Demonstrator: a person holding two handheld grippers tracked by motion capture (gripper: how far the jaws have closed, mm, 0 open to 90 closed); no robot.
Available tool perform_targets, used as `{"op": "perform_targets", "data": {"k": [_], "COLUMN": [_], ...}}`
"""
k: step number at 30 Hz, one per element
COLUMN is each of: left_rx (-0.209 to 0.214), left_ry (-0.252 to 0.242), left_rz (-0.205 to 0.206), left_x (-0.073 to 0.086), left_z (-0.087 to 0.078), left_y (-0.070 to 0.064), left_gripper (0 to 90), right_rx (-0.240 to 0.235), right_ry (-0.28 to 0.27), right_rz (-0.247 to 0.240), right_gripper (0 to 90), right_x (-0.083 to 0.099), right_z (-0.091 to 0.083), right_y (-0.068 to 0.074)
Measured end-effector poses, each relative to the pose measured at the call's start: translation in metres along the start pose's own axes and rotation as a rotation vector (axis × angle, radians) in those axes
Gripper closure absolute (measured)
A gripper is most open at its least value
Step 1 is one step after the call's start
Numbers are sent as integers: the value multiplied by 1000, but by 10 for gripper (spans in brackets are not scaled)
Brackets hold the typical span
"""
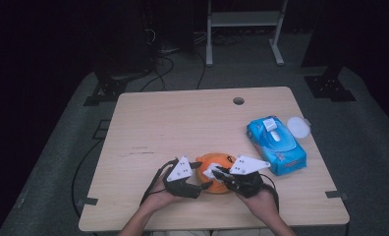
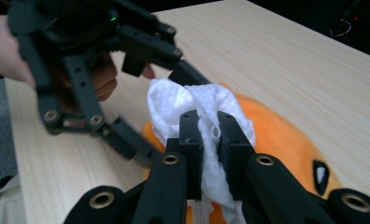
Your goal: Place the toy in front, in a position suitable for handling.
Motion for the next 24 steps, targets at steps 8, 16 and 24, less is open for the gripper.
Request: {"op": "perform_targets", "data": {"k": [8,16,24], "left_rx": [16,-2,21], "left_ry": [-21,23,-42], "left_rz": [-100,-40,-96], "left_x": [-5,2,-7], "left_z": [1,2,-5], "left_y": [5,1,6], "left_gripper": [153,288,200], "right_rx": [21,28,76], "right_ry": [-1,12,8], "right_rz": [40,4,55], "right_gripper": [816,816,816], "right_x": [10,4,18], "right_z": [-9,-4,-21], "right_y": [-10,-4,-24]}}
Point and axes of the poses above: each handheld gripper's, and its own axes: z roughly forward along the jaws, x roughly out of its underside, y roughly to its left, the point moved 6 cm from there along z, roughly forward along the jaws, and after that the axes turned 8 degrees about -x, right-handed, at the moved point
